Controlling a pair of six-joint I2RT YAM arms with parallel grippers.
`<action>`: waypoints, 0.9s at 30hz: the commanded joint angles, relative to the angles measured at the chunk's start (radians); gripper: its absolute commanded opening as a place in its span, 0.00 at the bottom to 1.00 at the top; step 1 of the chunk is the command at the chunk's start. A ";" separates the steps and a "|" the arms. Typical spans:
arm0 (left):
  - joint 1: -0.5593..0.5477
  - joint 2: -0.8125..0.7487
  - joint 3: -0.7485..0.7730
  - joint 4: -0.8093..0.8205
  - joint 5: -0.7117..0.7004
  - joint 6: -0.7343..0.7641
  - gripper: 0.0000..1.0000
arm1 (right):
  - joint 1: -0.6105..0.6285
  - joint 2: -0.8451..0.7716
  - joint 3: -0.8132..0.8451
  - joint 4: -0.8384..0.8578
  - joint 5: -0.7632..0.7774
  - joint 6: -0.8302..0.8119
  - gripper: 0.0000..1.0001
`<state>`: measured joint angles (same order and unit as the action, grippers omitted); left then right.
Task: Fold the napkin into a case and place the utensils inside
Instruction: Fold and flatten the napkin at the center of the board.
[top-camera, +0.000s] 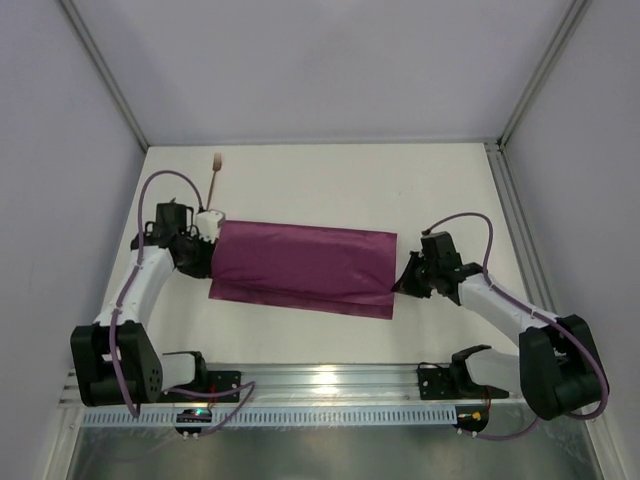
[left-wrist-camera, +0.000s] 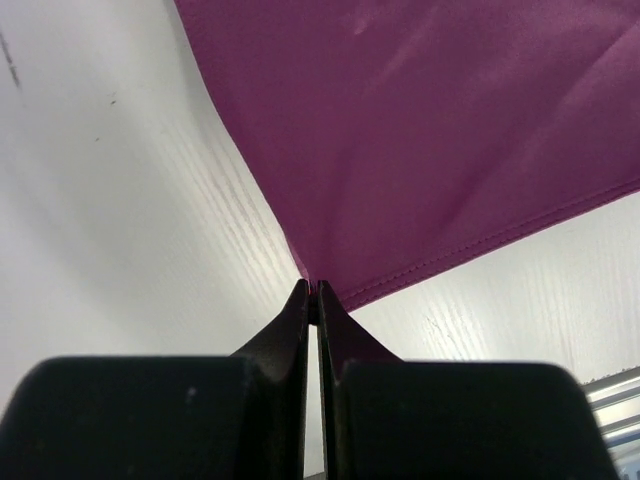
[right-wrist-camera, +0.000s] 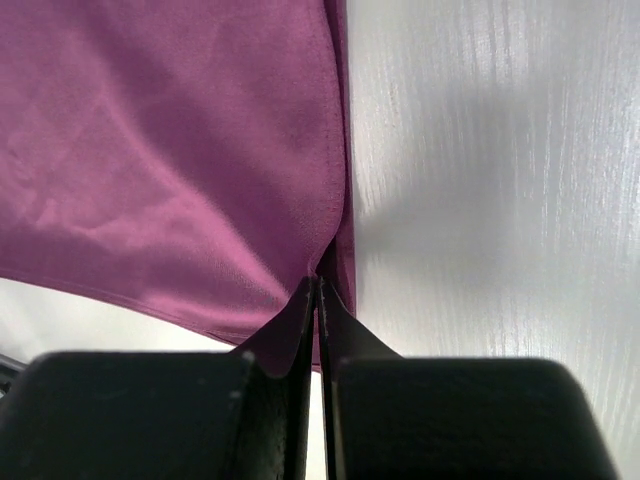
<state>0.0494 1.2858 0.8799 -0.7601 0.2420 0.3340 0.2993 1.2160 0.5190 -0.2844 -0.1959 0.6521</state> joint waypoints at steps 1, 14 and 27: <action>0.013 -0.068 0.050 -0.041 -0.033 0.042 0.00 | 0.003 -0.071 0.050 -0.051 0.032 -0.023 0.04; 0.015 -0.010 -0.075 0.045 -0.086 0.054 0.00 | 0.004 -0.056 -0.066 0.039 -0.037 0.021 0.04; 0.013 0.040 -0.099 0.064 -0.070 0.065 0.00 | 0.003 -0.056 -0.068 -0.005 -0.022 -0.005 0.04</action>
<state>0.0547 1.3457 0.7879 -0.7185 0.1753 0.3763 0.3000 1.1793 0.4309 -0.2707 -0.2302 0.6601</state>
